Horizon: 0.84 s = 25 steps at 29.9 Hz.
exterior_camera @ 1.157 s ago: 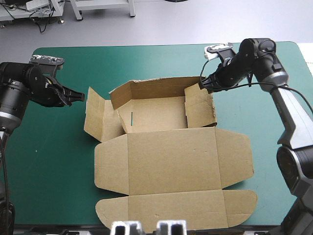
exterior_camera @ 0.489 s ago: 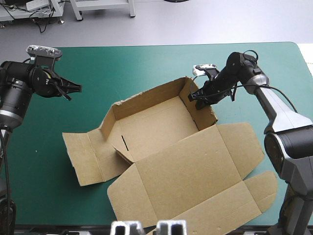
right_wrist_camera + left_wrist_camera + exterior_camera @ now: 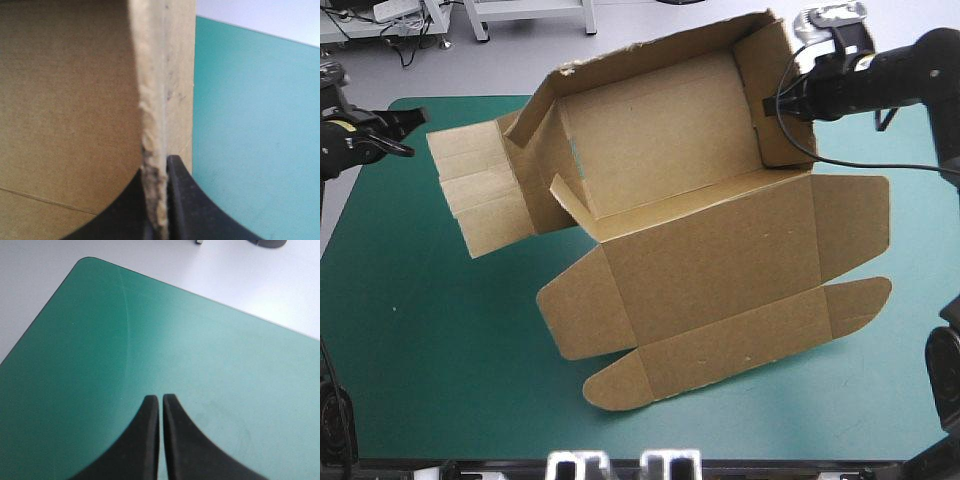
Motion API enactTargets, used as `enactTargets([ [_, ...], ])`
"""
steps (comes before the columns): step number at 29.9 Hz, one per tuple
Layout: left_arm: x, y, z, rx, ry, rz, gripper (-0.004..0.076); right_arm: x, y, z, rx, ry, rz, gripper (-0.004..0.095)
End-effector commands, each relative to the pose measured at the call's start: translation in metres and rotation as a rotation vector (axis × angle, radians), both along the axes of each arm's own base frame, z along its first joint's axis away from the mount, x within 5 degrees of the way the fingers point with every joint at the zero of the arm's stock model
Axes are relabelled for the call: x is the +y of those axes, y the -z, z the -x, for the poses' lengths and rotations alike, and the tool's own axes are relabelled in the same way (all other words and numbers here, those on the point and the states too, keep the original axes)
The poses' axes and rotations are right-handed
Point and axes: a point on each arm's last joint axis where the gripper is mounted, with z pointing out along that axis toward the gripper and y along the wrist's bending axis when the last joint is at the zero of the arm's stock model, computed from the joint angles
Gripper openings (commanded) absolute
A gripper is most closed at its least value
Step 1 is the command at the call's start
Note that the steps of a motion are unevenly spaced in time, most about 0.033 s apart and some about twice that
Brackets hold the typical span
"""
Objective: Fold the box
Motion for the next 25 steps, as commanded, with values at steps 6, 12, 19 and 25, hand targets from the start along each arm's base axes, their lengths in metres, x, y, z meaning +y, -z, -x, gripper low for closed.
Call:
enactTargets([
  [6, 0.03, -0.028, -0.002, -0.242, 0.098, 0.302, -0.001, -0.033, -0.072, 0.081, -0.242, 0.047, -0.111, -0.0024],
  [12, 0.008, -0.019, -0.016, -0.273, 0.453, 0.563, -0.001, -0.046, -0.089, 0.105, -0.327, 0.075, -0.138, -0.0024],
  [19, -0.009, -0.022, -0.015, -0.342, 0.761, 0.764, -0.0009, -0.05, -0.09, 0.1, -0.344, 0.075, -0.176, -0.0024],
  [25, -0.034, -0.028, -0.012, -0.321, 0.83, 0.748, 0.0009, -0.048, -0.089, 0.092, -0.351, 0.022, -0.232, -0.0024],
])
